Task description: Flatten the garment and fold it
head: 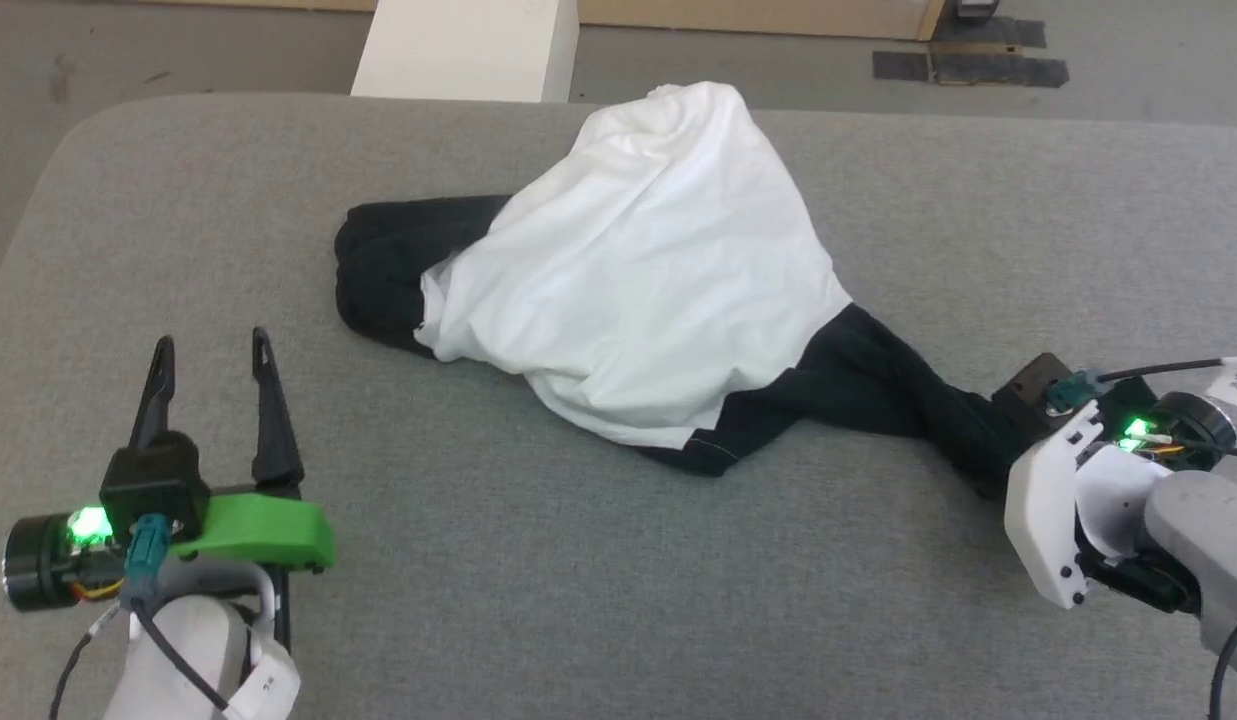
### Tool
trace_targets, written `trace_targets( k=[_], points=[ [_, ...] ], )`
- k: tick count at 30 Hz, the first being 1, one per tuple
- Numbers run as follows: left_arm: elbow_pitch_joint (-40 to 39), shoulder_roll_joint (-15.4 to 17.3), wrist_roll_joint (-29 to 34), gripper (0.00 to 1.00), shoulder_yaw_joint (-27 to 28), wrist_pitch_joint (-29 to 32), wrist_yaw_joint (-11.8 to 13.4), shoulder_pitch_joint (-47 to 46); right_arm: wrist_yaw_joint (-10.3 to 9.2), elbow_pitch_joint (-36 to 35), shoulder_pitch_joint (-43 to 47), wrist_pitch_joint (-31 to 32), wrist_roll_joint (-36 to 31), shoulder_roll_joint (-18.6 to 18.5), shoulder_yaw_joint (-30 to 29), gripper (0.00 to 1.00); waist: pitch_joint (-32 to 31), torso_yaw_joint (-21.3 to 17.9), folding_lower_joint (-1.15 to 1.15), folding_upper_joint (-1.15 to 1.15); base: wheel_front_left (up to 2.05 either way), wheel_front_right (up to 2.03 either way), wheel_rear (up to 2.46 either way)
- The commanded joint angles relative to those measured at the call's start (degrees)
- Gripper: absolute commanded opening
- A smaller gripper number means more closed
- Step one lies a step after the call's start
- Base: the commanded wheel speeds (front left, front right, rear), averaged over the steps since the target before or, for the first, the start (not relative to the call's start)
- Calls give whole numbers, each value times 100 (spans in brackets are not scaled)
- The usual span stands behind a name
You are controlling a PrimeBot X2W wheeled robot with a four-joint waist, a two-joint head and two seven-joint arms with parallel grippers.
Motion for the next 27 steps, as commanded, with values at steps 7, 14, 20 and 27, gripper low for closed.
trace_targets(
  k=[7, 14, 20, 27],
  points=[
    [13, -215, 236, 100, 280, -20, -248, 314, -8, -1137, 13, -555, 955, -1126, -592, 0, -360, -329, 0, 0, 0, 0, 0],
    [-20, -370, 419, 100, 414, -20, -462, 301, -8, -1307, 206, -367, 1559, -2246, -1324, 0, -269, -190, 0, 0, 0, 0, 0],
    [-31, -517, 552, 100, 485, -20, -611, 147, -8, -276, 121, -105, 1477, -2126, -1674, 0, 41, 34, 0, 0, 0, 0, 0],
    [-5, -722, 702, 100, 505, -20, -761, -163, -8, 1508, -268, -209, 735, -1068, -1885, 0, 459, 287, 0, 0, 0, 0, 0]
  ],
)
